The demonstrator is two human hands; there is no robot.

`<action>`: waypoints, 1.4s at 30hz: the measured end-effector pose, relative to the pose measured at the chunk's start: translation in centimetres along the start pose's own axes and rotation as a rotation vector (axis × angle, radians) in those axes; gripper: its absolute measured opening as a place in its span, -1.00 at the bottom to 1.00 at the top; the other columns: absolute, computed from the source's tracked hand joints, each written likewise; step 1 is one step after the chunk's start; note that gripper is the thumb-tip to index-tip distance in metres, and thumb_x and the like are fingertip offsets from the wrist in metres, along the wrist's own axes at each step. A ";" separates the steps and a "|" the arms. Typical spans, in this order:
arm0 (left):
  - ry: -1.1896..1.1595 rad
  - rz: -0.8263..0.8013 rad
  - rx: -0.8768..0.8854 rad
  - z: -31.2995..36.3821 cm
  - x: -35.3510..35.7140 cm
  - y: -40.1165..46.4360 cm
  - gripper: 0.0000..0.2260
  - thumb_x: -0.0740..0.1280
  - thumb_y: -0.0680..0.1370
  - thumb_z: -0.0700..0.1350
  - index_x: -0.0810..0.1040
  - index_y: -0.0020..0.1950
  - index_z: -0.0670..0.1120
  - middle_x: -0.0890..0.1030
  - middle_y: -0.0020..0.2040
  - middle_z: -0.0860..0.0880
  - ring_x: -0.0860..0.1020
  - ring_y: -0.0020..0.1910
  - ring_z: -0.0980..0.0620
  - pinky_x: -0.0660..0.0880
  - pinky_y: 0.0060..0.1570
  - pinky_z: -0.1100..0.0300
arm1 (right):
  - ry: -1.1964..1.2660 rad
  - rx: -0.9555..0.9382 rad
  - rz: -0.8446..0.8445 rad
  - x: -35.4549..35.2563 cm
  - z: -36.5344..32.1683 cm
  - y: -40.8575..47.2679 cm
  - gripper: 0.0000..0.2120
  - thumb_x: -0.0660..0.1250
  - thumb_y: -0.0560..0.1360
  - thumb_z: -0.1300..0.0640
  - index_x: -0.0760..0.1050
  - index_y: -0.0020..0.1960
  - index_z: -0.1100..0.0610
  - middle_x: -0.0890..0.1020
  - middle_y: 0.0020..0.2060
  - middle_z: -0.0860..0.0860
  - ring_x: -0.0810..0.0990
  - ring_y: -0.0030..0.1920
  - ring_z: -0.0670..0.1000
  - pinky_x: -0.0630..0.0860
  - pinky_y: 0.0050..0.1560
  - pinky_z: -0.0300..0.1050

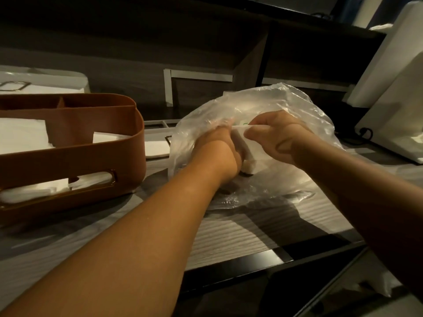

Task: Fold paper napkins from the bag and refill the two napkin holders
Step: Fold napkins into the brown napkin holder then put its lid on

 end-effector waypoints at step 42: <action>-0.332 0.345 -0.087 -13.0 -15.9 -19.3 -0.74 0.41 0.57 -0.18 0.52 0.15 0.14 0.56 0.11 0.16 0.54 0.06 0.14 0.58 -0.10 0.23 | 0.722 -0.096 -0.242 9.8 -13.7 -13.3 -0.78 0.31 0.61 0.13 0.51 0.21 -0.11 0.54 0.18 -0.10 0.54 0.14 -0.01 0.62 -0.07 -0.17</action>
Point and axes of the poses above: each hand's wrist, its own y-axis towards the middle knuckle, its own x-axis out of the palm, z = x × y, the point moved 7 cm from there along y, towards the middle knuckle
